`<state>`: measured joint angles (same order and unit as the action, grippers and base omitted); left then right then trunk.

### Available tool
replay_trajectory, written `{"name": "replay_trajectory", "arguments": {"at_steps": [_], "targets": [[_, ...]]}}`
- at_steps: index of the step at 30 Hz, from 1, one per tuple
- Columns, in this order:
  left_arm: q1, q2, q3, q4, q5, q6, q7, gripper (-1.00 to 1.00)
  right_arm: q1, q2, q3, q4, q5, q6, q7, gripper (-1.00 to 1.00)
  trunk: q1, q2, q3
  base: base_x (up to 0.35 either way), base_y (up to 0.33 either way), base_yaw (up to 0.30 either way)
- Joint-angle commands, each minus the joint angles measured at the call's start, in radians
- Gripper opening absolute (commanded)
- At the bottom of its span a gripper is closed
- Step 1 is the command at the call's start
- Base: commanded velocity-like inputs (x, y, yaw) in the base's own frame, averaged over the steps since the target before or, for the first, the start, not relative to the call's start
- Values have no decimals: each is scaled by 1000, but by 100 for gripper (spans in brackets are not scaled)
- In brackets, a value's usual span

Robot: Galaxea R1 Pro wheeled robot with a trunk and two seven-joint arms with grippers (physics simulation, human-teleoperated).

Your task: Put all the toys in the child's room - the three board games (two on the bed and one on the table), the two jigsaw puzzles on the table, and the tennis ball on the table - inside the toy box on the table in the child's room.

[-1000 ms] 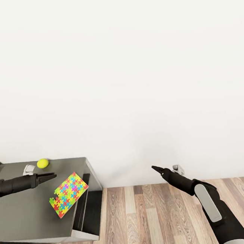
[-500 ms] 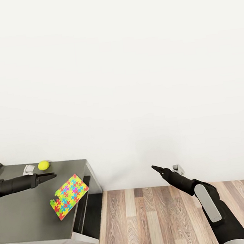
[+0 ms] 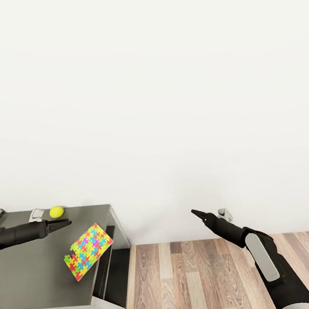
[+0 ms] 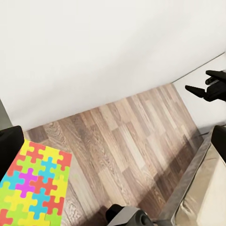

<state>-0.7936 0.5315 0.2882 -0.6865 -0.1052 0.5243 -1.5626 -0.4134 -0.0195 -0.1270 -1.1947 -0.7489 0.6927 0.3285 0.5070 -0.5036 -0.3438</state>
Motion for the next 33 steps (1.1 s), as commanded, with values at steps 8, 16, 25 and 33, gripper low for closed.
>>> {"name": "replay_trajectory", "arguments": {"at_steps": [8, 16, 25, 33], "targets": [[-1, -1, 5, -1, -12, 11, -8, 100, -1, -1, -2, 0, 0, 6, 3, 100, 0, -1, 12, 0, 122, 0], [-1, -1, 5, -1, -13, 11, -8, 100, -1, -1, -2, 0, 0, 5, 3, 100, 0, -1, 25, 0, 213, 0], [-1, -1, 5, -1, -12, 11, -8, 100, -1, -1, -2, 0, 3, 5, 3, 100, 0, -1, 40, 0, 36, 0], [-1, -1, 5, -1, -11, 11, -8, 100, -1, 0, -2, 0, 3, 5, 3, 100, 0, -1, 53, 0, 3, 0]]}}
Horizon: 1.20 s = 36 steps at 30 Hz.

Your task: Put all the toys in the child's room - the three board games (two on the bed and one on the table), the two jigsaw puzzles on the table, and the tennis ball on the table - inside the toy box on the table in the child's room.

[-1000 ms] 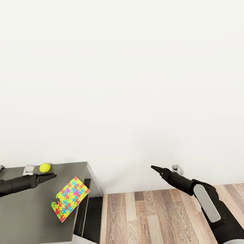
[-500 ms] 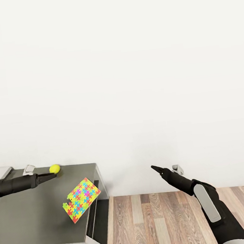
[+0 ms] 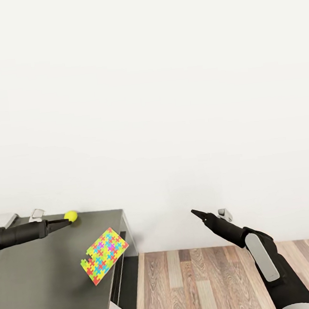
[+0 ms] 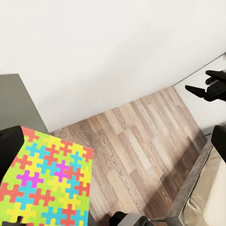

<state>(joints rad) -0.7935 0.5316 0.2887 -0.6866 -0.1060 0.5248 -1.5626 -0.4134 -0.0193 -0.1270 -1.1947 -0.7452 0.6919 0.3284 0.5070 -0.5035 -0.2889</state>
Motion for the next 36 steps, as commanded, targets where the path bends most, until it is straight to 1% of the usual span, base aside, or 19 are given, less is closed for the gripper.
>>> {"name": "replay_trajectory", "arguments": {"at_steps": [1, 8, 18, 36], "targets": [[-1, -1, 4, -1, -11, 11, -8, 100, -1, 0, -2, 0, 0, 6, 3, 100, 0, -1, 0, 0, 0, 0], [-1, -1, 4, -1, -12, 10, -8, 100, -1, 2, -2, 1, 3, 4, 3, 100, 0, -1, 12, 0, 12, 0], [-1, -1, 4, -1, -10, 10, -8, 100, -1, -1, -1, 1, 4, -24, 3, 100, 0, -1, 28, 0, 125, 0], [-1, -1, 2, -1, -6, -4, -8, 100, -1, 0, 0, 1, 4, -26, 3, 100, 0, -1, 58, 0, 11, 0]]}}
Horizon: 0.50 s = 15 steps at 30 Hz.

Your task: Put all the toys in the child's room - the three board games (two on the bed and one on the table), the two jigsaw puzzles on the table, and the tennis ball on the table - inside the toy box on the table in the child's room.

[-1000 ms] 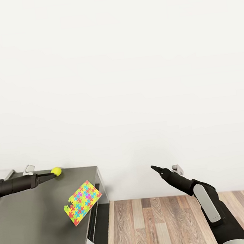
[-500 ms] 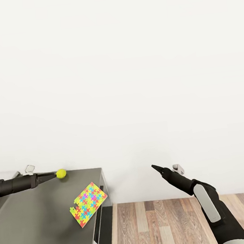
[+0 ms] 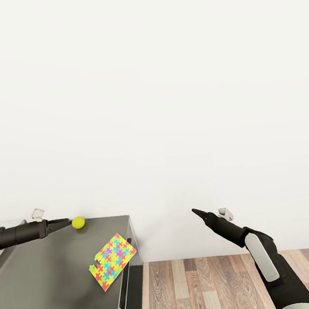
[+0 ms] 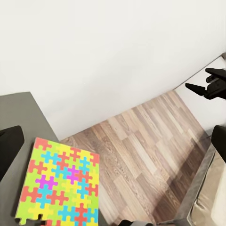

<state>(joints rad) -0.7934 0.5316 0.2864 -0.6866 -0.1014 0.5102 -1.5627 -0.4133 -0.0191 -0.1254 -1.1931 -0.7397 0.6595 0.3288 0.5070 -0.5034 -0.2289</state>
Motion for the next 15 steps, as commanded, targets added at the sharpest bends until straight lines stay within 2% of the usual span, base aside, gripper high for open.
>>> {"name": "replay_trajectory", "arguments": {"at_steps": [1, 15], "targets": [[-1, -1, 4, -1, -11, 11, -8, 100, -1, 1, -2, 0, -1, 6, 2, 100, 0, -2, 0, 0, 0, 0], [-1, -1, 5, -1, -10, 17, -8, 100, -1, 2, -2, 0, 0, 5, 2, 100, 0, -2, 23, 0, 0, 0]]}}
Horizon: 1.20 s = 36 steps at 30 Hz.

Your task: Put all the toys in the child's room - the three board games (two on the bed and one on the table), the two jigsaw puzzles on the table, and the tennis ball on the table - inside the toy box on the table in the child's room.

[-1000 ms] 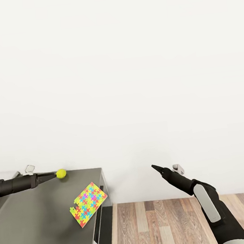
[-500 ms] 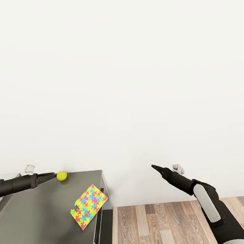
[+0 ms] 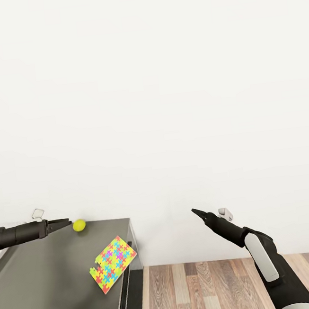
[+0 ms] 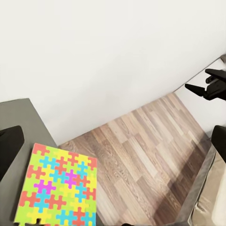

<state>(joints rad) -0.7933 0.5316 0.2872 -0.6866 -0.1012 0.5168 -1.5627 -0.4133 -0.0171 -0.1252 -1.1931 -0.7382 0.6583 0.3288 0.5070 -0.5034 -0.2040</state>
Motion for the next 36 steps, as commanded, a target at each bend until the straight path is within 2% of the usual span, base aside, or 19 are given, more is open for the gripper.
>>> {"name": "replay_trajectory", "arguments": {"at_steps": [1, 9, 28, 36], "targets": [[-1, -1, 4, -1, -10, 11, -8, 100, -1, 0, -2, 0, -1, 6, 3, 100, 0, -2, 0, 0, 0, 0], [-1, -1, 5, -1, -10, 13, -8, 100, -1, 0, -2, 0, -2, 6, 3, 100, 0, -2, 13, 0, 0, 0], [-1, -1, 6, -1, -9, 15, -8, 100, -1, 0, 4, 7, 0, -11, 3, 100, 73, -135, -15, 0, 0, 0], [-1, -1, 6, -1, -8, 20, -8, 100, -1, -2, 10, 73, -1, -31, 4, 100, 104, -191, -27, 0, 0, 0]]}}
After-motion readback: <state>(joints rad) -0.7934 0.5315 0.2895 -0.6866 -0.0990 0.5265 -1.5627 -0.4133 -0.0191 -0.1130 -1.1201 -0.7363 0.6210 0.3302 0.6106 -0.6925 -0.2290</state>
